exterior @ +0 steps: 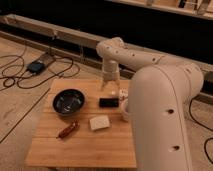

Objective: Place the eraser in the ceramic cup

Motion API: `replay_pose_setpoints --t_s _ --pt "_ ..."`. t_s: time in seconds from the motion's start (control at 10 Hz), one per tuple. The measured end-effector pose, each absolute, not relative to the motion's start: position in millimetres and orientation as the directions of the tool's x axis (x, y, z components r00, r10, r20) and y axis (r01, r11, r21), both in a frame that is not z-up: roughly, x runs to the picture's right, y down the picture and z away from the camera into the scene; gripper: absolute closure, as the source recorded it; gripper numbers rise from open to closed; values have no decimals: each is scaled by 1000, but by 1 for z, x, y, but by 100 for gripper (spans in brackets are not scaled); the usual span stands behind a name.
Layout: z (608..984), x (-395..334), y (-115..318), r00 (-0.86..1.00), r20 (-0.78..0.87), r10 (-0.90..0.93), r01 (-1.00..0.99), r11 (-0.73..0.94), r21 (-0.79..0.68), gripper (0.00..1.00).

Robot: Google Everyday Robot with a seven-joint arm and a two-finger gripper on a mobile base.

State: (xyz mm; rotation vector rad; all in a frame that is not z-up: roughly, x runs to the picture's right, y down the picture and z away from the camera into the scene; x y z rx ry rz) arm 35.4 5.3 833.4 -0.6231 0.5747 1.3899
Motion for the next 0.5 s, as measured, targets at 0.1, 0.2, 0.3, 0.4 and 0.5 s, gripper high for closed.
replay_pose_setpoints --t_s 0.1,0.2,0.3,0.4,0.5 --pt "833 35 5 98 -698 709 -995 75 -64 35" --pt "833 35 6 101 -697 710 -995 79 -64 35" --pt "834 31 9 116 -691 714 -993 92 -71 35" --pt "835 19 13 132 -680 721 -991 101 -85 35" --pt "838 7 16 147 -669 729 -989 109 -99 35"
